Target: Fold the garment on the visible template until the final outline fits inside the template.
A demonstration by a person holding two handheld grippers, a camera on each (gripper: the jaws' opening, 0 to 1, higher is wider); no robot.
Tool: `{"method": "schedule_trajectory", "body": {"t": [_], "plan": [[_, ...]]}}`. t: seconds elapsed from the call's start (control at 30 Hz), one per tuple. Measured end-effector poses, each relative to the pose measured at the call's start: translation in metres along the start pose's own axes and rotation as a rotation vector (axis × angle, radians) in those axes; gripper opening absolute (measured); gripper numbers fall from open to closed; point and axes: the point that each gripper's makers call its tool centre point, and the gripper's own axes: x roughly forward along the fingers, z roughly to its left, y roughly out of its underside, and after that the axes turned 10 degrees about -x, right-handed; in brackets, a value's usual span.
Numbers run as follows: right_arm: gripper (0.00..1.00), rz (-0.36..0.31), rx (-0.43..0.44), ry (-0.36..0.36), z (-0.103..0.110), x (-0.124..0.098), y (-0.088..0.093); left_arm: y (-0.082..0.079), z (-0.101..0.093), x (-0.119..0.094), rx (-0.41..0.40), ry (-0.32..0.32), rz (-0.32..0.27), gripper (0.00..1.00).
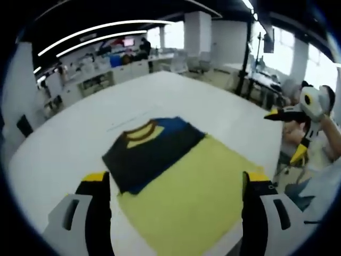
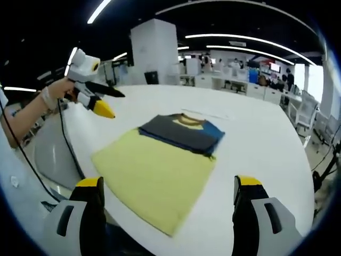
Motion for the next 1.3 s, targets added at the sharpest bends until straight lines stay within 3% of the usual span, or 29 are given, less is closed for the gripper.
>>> {"method": "schedule_trajectory", "body": {"t": [0.27, 0.63, 0.8, 1.3], "plan": [[1.0, 0.014, 0.0, 0.015, 0.005, 0.008, -0.005, 0.003, 0.013, -0.016, -0.041, 0.003, -0.034, 1.0], [1.0, 0.031, -0.007, 0.032, 0.008, 0.013, -0.008, 0.03, 0.031, -0.034, -0.072, -0.01, -0.014, 1.0], [1.0, 0.04, -0.007, 0.04, 0.012, 0.014, -0.006, 0.034, 0.038, -0.041, -0.088, -0.024, -0.033, 1.0], [1.0, 0.075, -0.012, 0.067, 0.026, 0.013, 0.008, 0.061, 0.039, -0.049, -0.102, -0.01, -0.008, 1.0]]}}
